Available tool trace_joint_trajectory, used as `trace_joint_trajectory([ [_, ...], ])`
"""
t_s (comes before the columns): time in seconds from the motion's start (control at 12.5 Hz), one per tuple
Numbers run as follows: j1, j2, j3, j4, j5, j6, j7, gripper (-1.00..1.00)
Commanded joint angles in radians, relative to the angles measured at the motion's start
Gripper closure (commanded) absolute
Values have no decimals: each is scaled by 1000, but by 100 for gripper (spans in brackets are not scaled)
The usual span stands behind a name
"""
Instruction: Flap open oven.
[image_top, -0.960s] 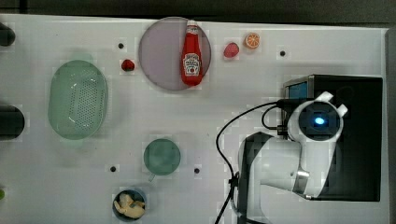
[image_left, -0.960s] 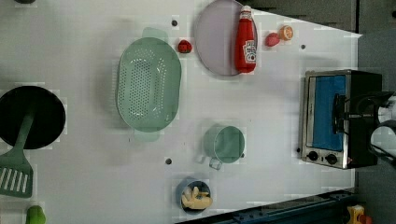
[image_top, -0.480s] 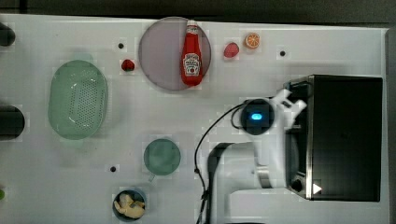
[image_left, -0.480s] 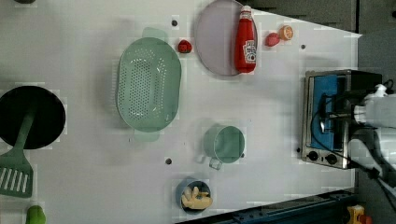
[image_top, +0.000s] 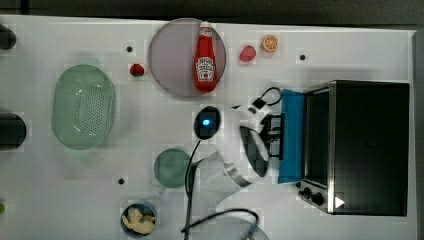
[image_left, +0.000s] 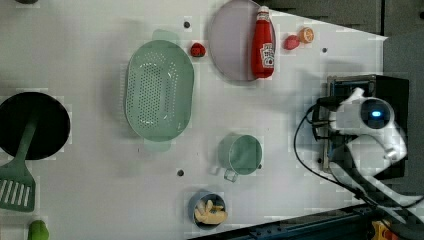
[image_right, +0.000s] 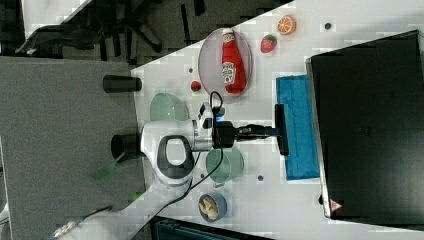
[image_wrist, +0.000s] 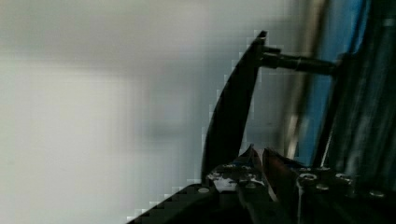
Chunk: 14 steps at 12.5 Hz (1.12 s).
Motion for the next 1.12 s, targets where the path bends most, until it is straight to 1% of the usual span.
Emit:
trace_joint_trajectory([
  [0.08,34,87,5,25,-45,-4,239,65],
  [0.24,47,152,13,60,-46,5,241,65],
  [0.4,51,210,15,97,-44,49,242,65],
  [0.56,51,209,13,120,-41,53,242,65],
  [0.64,51,188,15,123,-23,60,242,65],
  [0.72,51,155,15,125,29,61,242,65],
  [0.8,50,110,15,125,114,60,242,65],
  [1.12,40,-107,4,148,497,17,245,65],
])
